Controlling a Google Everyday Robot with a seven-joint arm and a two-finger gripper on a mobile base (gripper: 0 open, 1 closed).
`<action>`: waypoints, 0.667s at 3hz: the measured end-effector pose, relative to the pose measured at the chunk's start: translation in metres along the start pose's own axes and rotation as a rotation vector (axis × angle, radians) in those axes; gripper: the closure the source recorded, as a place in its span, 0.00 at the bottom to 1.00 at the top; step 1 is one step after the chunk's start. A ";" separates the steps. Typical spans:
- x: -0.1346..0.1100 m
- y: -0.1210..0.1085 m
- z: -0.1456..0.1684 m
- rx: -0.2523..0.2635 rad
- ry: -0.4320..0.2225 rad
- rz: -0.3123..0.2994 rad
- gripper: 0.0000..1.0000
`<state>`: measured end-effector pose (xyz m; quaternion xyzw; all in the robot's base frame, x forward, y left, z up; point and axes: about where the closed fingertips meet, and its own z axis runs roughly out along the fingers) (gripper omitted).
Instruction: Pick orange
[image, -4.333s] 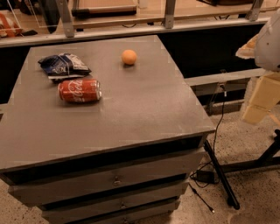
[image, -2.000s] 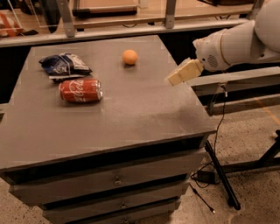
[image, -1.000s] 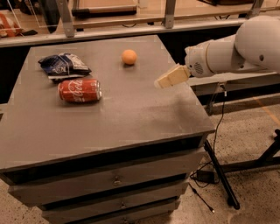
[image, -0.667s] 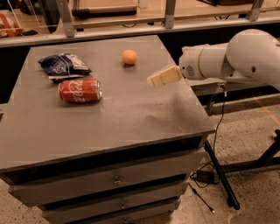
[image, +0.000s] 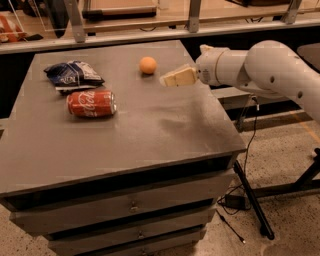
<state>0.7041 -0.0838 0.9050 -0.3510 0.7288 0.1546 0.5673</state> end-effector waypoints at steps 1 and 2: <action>0.009 -0.011 0.030 -0.106 0.003 0.028 0.00; 0.015 -0.010 0.053 -0.217 0.003 0.030 0.00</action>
Offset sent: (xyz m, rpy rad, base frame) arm 0.0621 0.0296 -0.0417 0.0567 0.1360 0.3212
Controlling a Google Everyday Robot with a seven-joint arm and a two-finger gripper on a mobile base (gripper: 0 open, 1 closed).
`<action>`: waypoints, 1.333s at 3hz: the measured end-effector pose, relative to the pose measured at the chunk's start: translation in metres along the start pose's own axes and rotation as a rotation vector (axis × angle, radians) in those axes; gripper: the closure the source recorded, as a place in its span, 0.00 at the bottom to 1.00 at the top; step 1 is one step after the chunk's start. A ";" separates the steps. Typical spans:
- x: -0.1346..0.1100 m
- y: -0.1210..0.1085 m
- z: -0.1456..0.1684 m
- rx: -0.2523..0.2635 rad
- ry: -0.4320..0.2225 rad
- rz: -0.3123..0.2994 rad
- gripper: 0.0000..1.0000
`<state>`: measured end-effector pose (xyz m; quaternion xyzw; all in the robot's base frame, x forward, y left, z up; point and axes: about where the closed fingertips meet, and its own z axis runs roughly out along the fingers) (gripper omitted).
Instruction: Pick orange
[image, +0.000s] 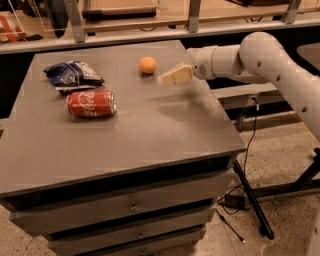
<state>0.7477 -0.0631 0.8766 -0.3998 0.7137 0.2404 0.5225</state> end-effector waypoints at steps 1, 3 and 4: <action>-0.005 0.002 0.028 -0.080 0.009 -0.048 0.00; -0.011 0.007 0.064 -0.037 0.012 -0.035 0.00; -0.012 0.003 0.082 -0.022 0.006 -0.022 0.00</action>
Offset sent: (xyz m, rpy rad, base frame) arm 0.0311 0.0593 -0.0091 -0.0501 -0.0308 0.0337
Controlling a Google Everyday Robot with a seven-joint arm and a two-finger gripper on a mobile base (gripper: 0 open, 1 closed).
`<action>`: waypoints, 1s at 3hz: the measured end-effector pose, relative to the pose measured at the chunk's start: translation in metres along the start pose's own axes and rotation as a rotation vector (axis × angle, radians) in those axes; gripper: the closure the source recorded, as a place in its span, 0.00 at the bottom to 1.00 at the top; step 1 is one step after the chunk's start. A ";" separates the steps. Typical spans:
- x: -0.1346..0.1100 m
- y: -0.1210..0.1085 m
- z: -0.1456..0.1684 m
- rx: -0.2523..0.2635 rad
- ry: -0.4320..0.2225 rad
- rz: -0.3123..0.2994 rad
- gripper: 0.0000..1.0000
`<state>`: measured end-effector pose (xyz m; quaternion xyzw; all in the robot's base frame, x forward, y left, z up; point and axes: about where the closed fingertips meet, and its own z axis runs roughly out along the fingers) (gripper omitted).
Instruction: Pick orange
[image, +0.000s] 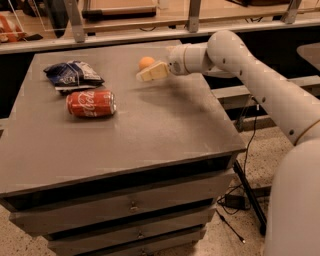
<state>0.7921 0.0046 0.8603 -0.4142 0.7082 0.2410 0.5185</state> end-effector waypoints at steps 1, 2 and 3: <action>-0.002 -0.006 0.016 -0.001 -0.005 0.004 0.01; -0.001 -0.007 0.024 -0.013 0.000 0.005 0.25; -0.002 -0.005 0.026 -0.036 0.008 -0.003 0.46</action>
Offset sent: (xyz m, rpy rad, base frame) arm 0.0255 0.0138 -0.0072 0.0014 0.0125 0.0121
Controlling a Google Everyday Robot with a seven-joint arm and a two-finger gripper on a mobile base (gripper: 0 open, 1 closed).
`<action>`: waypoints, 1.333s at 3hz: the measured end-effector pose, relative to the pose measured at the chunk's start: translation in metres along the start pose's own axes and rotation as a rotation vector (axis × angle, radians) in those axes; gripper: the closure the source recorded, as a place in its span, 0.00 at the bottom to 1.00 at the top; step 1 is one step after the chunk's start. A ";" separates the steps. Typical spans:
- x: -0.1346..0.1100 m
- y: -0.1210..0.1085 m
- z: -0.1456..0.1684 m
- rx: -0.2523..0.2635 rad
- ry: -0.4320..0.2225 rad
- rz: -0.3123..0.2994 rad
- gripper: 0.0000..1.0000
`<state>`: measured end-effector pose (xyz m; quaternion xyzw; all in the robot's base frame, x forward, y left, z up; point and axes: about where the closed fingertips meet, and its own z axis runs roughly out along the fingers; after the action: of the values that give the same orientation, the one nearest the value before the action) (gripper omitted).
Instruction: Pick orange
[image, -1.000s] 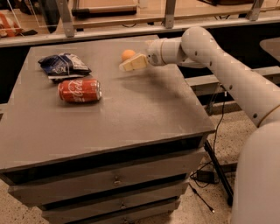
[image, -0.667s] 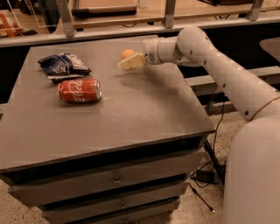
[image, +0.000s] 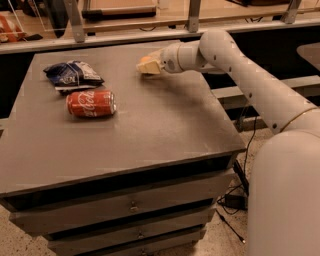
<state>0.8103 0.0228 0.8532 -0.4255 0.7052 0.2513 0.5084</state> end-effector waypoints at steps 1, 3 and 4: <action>0.008 0.009 -0.002 -0.089 0.050 0.021 0.78; -0.033 0.027 -0.062 -0.246 0.004 -0.025 1.00; -0.050 0.045 -0.089 -0.355 -0.074 -0.067 1.00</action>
Offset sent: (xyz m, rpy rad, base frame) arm -0.0459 -0.0318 0.0630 -0.0002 0.0875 0.2917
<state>0.7333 -0.0070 0.9279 -0.5221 0.6162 0.3702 0.4590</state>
